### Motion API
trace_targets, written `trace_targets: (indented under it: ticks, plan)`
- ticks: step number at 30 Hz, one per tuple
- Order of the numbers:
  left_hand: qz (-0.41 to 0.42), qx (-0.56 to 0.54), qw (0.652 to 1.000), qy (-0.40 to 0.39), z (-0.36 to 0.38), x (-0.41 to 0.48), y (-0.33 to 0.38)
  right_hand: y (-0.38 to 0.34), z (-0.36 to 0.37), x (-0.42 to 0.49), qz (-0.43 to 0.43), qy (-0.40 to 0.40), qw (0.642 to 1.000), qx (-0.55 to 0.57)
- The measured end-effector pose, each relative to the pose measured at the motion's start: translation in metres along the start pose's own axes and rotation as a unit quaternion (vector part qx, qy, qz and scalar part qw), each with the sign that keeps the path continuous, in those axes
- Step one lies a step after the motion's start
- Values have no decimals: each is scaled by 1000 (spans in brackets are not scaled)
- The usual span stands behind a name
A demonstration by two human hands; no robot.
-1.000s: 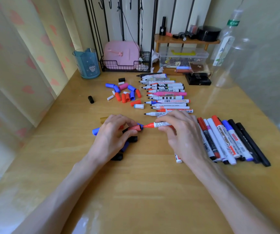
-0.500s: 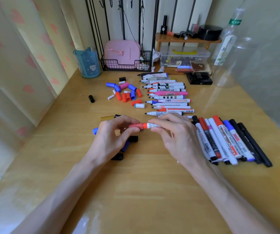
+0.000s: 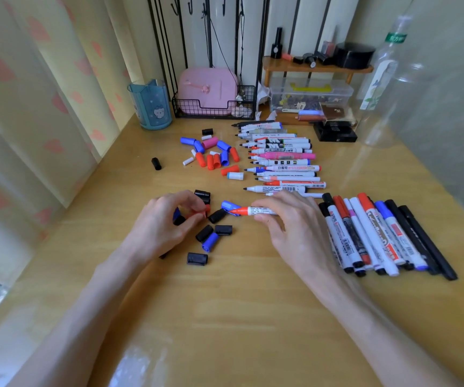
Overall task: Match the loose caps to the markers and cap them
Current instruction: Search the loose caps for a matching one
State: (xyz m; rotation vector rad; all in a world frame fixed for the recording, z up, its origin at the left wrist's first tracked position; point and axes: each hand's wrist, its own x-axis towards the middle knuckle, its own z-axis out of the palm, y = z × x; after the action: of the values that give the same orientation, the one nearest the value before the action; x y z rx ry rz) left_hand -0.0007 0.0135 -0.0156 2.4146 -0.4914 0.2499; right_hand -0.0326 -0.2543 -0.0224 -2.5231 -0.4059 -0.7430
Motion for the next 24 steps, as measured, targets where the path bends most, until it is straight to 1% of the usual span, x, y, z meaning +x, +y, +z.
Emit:
trace_targets:
  ticks: [3, 5, 7, 9, 11, 15, 17, 22, 24]
  plan:
    - [8, -15, 1000, 8, -2, 4, 2, 1, -1, 1, -2, 4, 1000, -2]
    - [-3, -44, 999, 29, -2, 13, 1, 3, -3, 4, 6, 10, 1000, -5]
    - [-16, -42, 997, 56, 1, 30, 1, 6, -5, 6, 17, 18, 1000, -10]
    - [-16, -5, 998, 57, 9, 51, 0, 10, -6, 8, 30, 24, 999, -9]
    - [-19, 35, 999, 35, 18, 75, 3, 15, -8, 9, 38, 29, 999, -9]
    - [-61, 103, 993, -2, 41, 112, 1, 25, -11, 12, 55, 38, 998, -8]
    - [-70, 133, 989, -1, 52, 120, 0, 29, -11, 13, 62, 43, 997, -5]
    - [-77, 133, 986, 66, 56, 109, -4, 30, -12, 15, 66, 56, 996, -5]
    - [-57, 110, 988, 91, 45, 96, -4, 30, -13, 15, 66, 68, 995, 6]
